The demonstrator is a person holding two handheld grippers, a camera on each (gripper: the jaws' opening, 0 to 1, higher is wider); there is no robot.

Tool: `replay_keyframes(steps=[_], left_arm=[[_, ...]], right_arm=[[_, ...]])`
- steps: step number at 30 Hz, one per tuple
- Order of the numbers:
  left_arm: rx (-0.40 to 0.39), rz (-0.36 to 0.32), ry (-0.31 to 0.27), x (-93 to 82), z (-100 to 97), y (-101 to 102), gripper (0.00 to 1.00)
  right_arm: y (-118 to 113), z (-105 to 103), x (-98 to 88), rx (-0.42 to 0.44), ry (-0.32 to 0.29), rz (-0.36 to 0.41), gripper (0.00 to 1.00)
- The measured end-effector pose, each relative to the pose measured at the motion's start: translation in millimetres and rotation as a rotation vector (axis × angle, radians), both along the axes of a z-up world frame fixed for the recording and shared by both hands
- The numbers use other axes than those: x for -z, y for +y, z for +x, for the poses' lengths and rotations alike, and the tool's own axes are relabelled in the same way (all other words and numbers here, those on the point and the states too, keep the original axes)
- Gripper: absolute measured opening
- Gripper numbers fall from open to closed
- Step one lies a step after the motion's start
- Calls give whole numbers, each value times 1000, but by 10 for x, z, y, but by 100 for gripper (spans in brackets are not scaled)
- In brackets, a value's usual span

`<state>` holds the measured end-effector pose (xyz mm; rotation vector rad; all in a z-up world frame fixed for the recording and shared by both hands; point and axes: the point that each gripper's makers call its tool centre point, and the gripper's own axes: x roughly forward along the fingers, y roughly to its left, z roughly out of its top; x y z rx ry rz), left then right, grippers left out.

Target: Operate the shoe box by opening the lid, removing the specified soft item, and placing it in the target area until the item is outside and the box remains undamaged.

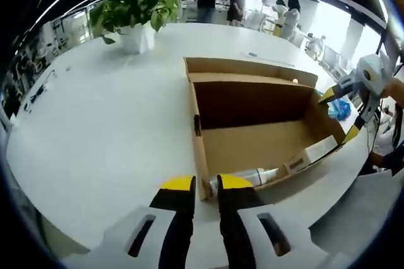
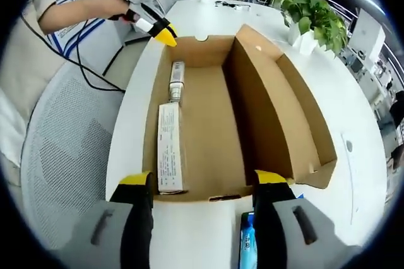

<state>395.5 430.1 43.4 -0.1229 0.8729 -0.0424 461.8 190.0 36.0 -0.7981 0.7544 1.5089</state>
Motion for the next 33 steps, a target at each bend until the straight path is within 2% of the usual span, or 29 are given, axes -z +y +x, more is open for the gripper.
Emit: replay_keyframes(steps=[5,11,20,27,33], left_arm=[[-16,3,8,16,8,6,4],[-45,-28,5,26,0,16,3],[-52,-32,6,27,-5,15,3],[-52,-32,7,29,-7,14,3],[-50,-36,9,36,-7,20,3]], right_arm=[[41,-16,42,-21,7,0,58],[82,-53,103,-67,12,-7,54],[137,-125,111,-140,-2,0,46],[134,-51,96,-132,-34,-8,44],[172,-145,102,-146,-1,0,42]])
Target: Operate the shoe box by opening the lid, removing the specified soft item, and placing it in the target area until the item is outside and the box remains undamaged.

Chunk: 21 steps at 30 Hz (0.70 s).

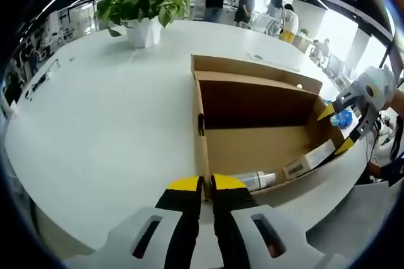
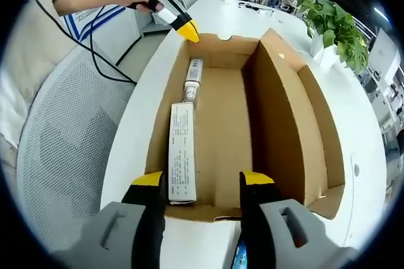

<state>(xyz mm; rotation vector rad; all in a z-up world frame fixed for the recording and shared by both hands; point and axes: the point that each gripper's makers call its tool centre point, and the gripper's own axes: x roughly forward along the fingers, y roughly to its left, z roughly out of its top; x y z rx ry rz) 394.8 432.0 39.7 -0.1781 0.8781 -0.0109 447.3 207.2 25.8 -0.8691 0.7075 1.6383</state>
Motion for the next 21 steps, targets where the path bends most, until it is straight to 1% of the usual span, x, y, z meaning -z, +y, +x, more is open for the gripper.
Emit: replay_keyframes(steps=[2,6,9,10,11,12,21], left_arm=[[-4,-2,-3,-1,1,0,3],[-9,-2,-6,-3,-1,-1,3],[-9,-1,-4,-2,0,-1,3],[-10,-1,-3,-1,0,-1,3],[-12,-1,-3,-1,1,0,3],[-15,-2,-3,1,0,1,3],[-33,-5,0,1,0,2,3]], right_arm=[[50,-52,1,2,21,17,41],[100,-105,50,-7,12,19,33],[105,-164,81,-25,17,14,22],[94,-208,99,-44,25,6,17],[87,-228,109,-51,26,1,16],[89,-217,110,-63,3,4,16],[68,-213,77,-63,0,9,14]])
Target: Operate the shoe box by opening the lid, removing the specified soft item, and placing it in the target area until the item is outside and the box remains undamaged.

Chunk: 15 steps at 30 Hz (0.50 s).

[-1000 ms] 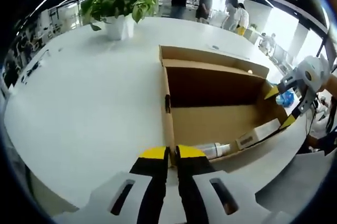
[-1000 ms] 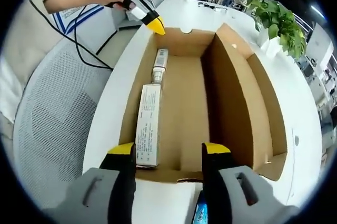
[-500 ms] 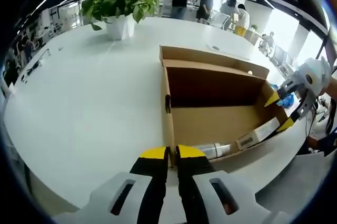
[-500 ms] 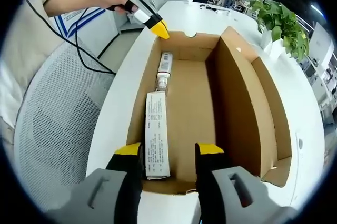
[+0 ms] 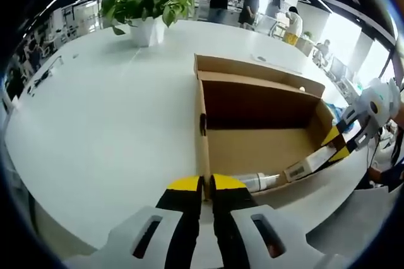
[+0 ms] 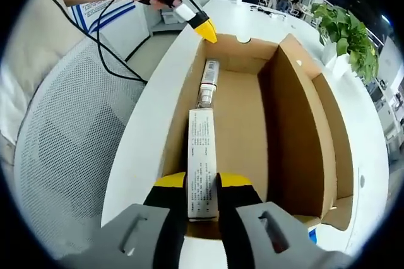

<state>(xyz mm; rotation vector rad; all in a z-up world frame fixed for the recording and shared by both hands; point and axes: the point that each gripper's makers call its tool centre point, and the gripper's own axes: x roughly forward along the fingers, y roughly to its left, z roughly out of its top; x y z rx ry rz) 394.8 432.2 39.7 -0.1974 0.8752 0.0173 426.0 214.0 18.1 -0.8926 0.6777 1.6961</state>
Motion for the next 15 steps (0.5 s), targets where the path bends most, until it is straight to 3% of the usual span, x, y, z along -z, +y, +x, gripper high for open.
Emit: replay_keyframes(steps=[15], left_arm=[[4,7,6,-2,-4,-13,3]], right_arm=[[0,43,-201,45,-6,48,14]])
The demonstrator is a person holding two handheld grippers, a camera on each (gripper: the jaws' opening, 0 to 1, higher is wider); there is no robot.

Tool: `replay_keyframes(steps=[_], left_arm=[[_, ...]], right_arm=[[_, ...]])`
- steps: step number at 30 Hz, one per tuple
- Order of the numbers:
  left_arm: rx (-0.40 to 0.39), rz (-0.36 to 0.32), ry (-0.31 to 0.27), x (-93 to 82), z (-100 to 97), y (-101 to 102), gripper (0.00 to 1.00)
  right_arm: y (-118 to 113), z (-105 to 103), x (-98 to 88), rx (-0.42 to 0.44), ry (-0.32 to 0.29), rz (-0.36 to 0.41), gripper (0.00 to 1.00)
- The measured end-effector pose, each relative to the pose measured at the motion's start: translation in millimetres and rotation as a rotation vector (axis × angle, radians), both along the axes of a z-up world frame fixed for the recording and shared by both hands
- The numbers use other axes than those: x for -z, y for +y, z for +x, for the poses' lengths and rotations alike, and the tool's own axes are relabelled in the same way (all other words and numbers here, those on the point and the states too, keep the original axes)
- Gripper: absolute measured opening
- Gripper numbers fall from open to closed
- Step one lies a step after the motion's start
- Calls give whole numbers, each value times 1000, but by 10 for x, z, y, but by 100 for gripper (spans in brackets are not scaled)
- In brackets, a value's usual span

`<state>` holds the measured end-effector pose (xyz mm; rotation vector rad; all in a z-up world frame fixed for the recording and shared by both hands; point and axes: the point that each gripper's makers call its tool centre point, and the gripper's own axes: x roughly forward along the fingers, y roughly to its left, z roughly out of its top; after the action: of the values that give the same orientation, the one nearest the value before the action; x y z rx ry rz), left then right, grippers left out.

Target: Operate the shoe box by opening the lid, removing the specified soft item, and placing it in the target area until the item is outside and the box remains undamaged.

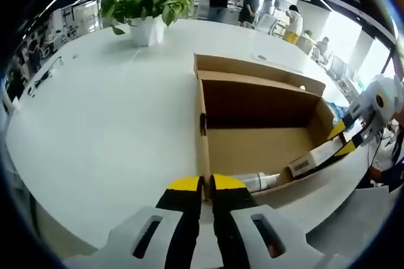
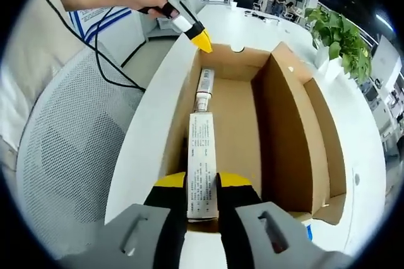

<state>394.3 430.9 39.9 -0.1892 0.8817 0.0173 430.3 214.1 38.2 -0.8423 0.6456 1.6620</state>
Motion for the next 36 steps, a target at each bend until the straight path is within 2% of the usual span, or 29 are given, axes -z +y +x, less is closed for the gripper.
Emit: replay_keyframes(steps=[6,20,36], left_arm=[[1,-4,-4,-2,0,-2,3],[-14,-11,-6,0,-1,0,2],[-23,-16,-16,-3,-4,-1,2]], right_arm=[[12,72,-143,35,-4,40,14],[-66,227,-678,65,0,127,14],[-350,310,-1084,50,-2,148,14]])
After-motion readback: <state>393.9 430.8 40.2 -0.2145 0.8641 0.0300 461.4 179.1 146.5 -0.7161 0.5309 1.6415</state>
